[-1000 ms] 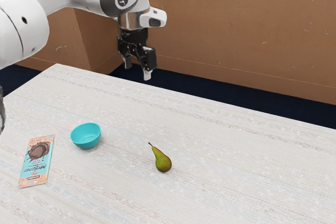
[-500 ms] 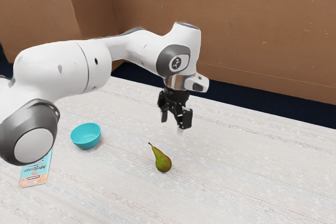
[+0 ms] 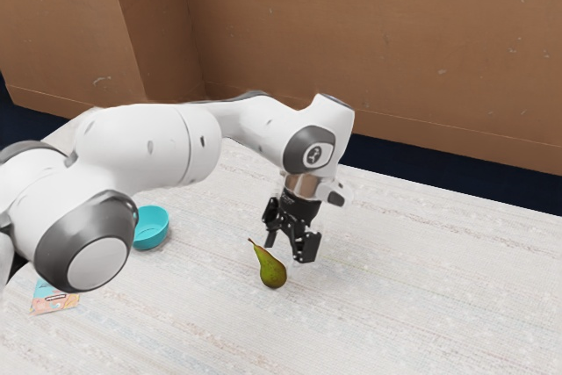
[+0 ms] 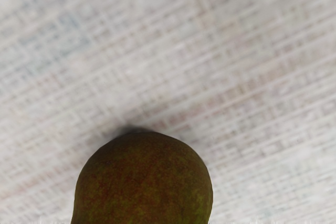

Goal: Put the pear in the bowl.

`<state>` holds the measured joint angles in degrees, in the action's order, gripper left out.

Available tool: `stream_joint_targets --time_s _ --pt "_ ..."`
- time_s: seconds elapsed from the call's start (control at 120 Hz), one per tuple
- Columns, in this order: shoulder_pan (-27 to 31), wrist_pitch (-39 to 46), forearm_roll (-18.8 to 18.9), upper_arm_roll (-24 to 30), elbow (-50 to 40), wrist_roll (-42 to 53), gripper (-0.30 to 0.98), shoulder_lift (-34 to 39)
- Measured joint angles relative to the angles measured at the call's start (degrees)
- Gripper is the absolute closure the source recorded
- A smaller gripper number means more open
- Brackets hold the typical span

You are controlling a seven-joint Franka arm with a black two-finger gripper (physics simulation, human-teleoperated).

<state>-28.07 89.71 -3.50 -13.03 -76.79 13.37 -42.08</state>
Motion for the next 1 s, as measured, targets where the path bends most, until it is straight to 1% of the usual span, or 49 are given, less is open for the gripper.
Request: stream_joint_targets --time_s 0.283,0.408,0.667,0.783,1.0 --pt "0.20 0.12 0.08 -0.01 -3.94 0.11 0.00 0.41" --pt "0.24 1.38 -0.05 0.02 -6.06 0.14 0.00 0.61" --pt "0.12 4.44 -0.20 0.03 -7.31 0.24 0.01 0.48" --pt "0.06 5.27 -0.30 0.03 -7.34 0.25 0.09 0.46" --pt "0.03 5.98 -0.43 0.03 -7.34 0.25 0.31 0.38"
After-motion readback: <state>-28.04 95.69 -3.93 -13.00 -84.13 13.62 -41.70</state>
